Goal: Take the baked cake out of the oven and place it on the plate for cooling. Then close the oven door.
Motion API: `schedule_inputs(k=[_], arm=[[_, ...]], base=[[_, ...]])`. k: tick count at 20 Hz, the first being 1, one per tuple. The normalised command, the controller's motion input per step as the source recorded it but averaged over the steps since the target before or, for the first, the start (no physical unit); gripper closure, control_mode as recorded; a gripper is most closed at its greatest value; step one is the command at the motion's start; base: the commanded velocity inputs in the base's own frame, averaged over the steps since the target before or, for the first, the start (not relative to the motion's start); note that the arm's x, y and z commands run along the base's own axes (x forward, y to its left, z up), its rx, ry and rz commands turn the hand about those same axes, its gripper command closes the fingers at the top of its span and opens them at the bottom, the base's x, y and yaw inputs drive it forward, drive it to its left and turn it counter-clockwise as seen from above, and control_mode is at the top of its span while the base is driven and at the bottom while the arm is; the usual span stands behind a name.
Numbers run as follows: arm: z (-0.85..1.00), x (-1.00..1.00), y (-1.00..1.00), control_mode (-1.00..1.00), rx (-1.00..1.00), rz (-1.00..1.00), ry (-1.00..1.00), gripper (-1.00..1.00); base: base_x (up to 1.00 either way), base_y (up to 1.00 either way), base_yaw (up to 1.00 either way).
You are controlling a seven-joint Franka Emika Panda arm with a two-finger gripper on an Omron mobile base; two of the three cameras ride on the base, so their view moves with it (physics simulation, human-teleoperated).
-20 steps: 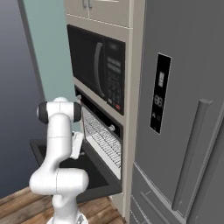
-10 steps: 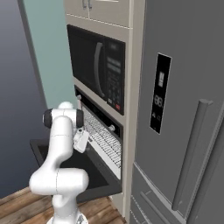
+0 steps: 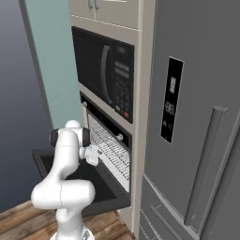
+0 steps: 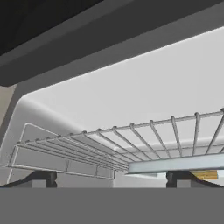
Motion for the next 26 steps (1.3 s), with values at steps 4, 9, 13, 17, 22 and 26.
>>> schedule_inputs(k=[4,9,13,17,22,26], arm=[[0.00,0.55,-0.17,-1.00,0.00,0.16,0.10,-1.00],[-0.39,0.68,-0.13,-1.00,0.00,0.06,0.16,-1.00],[-0.54,0.49,-0.17,-1.00,0.00,0.01,0.04,-1.00],[-0.63,0.32,-0.23,-1.00,0.00,0.00,0.02,-1.00],[-0.65,0.22,-0.25,-1.00,0.00,0.00,0.02,-1.00],[-0.92,0.00,-0.36,-1.00,0.01,0.00,0.12,-1.00]], base=[[0.00,0.00,0.00],[0.00,0.00,0.00],[0.00,0.00,0.00],[0.00,0.00,0.00],[0.00,0.00,0.00],[0.00,0.00,0.00]])
